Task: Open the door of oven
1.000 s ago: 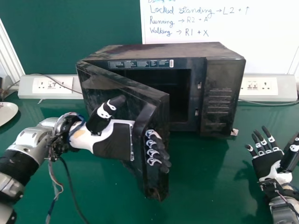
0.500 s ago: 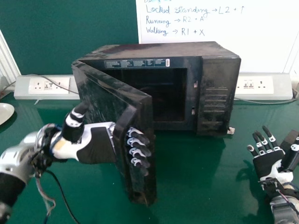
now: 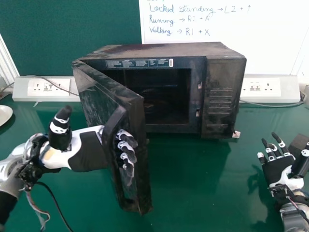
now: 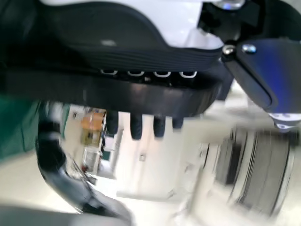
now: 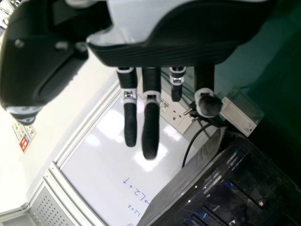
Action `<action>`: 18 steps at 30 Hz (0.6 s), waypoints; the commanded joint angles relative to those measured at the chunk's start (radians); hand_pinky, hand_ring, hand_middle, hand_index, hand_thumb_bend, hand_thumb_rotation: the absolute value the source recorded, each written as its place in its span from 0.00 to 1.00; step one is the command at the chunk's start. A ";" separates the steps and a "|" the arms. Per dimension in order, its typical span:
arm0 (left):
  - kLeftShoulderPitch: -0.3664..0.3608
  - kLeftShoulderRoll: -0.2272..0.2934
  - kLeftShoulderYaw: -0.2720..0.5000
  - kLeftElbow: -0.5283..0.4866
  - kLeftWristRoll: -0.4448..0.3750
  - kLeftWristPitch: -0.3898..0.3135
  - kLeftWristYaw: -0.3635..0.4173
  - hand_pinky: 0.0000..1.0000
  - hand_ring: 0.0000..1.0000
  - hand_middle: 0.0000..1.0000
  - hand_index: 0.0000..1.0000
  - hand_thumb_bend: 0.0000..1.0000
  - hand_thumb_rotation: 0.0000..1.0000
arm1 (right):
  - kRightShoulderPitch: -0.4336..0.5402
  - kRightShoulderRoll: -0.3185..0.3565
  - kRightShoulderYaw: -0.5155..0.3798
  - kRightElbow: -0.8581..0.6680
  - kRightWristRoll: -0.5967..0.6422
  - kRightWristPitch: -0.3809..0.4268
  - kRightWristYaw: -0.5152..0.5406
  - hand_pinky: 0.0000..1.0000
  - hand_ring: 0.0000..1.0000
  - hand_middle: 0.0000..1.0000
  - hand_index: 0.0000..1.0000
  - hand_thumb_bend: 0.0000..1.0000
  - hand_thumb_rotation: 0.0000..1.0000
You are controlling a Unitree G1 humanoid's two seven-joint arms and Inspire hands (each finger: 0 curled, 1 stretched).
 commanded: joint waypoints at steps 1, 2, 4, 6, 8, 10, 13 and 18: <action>-0.120 0.058 0.005 -0.102 -0.292 0.332 -0.039 0.02 0.04 0.15 0.70 0.99 0.22 | 0.035 0.018 -0.010 0.035 0.009 0.010 -0.002 0.81 1.00 1.00 1.00 1.00 0.98; -0.122 0.072 0.004 -0.107 -0.288 0.357 -0.039 0.01 0.04 0.13 0.69 0.99 0.19 | 0.036 0.018 -0.010 0.034 0.007 0.008 -0.002 0.81 1.00 1.00 1.00 1.00 0.98; -0.108 0.074 0.044 -0.108 -0.287 0.331 -0.039 0.01 0.03 0.12 0.67 0.97 0.18 | 0.036 0.019 -0.009 0.036 0.006 0.002 0.001 0.81 1.00 1.00 1.00 1.00 0.98; -0.117 0.071 0.059 -0.117 -0.293 0.309 -0.039 0.01 0.03 0.12 0.66 0.97 0.21 | 0.035 0.018 -0.010 0.039 0.006 0.002 0.003 0.81 1.00 1.00 1.00 1.00 0.98; -0.117 0.066 0.080 -0.117 -0.296 0.290 -0.039 0.00 0.03 0.12 0.65 0.99 0.19 | 0.034 0.017 -0.012 0.039 0.009 0.008 0.003 0.81 1.00 1.00 1.00 1.00 0.97; -0.127 0.098 0.070 -0.116 -0.292 0.318 -0.039 0.00 0.03 0.12 0.64 1.00 0.16 | 0.034 0.016 -0.014 0.035 0.011 0.019 -0.005 0.77 1.00 1.00 1.00 1.00 0.96; -0.056 0.036 0.214 -0.101 -0.307 0.174 -0.039 0.01 0.03 0.13 0.63 0.92 0.22 | 0.034 0.013 -0.014 0.034 0.009 0.023 -0.008 0.75 1.00 1.00 1.00 1.00 0.96; -0.051 0.122 0.207 -0.098 -0.249 0.151 -0.039 0.01 0.03 0.13 0.72 0.88 0.26 | 0.032 0.008 -0.013 0.041 0.007 0.023 -0.001 0.77 1.00 1.00 1.00 1.00 0.97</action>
